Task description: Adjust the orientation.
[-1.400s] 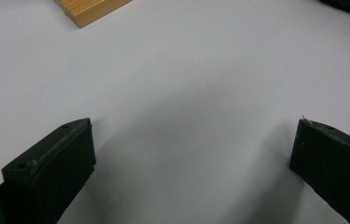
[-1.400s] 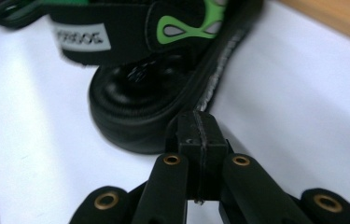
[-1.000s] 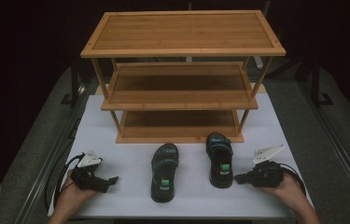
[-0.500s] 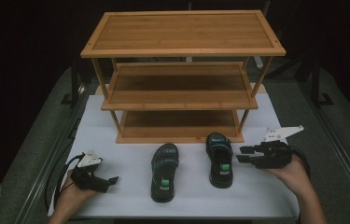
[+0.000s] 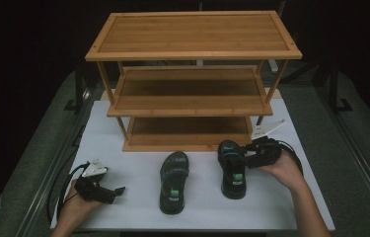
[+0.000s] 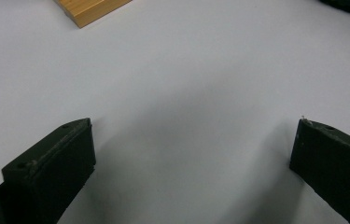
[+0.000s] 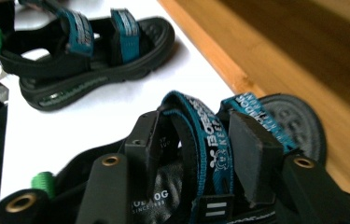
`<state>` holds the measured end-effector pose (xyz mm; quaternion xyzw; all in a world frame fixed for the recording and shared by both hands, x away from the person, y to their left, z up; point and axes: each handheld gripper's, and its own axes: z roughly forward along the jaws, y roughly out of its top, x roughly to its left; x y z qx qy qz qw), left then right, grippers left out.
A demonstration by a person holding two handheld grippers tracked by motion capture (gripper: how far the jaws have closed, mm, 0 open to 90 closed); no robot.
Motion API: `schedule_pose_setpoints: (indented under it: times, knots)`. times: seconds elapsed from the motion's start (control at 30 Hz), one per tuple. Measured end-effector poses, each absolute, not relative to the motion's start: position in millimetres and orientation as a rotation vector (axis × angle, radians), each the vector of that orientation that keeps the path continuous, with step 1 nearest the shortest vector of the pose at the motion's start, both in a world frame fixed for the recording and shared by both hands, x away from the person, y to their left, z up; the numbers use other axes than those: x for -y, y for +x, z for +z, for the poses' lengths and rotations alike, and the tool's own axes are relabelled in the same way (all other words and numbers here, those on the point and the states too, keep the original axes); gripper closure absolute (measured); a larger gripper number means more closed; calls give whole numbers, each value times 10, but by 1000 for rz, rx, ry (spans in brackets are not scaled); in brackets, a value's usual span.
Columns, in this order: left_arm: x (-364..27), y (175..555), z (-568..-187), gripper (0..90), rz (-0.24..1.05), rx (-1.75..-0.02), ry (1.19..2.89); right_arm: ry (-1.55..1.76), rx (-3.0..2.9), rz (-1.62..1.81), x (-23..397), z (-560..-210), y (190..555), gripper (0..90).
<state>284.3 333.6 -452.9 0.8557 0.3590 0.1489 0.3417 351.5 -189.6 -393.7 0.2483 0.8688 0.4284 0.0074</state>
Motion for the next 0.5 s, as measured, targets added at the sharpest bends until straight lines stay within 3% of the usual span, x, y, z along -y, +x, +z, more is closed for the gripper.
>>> schedule_pose_setpoints:
  times: [0.3,0.5]
  knots:
    - [-3338,2844,-4528,0,388,-933,2227,759,-2714,1314,1890,-3956,3518,665]
    - [-3337,2844,-4528,0,387,-933,2226,748,-2725,1337,1895,-3933,3502,672]
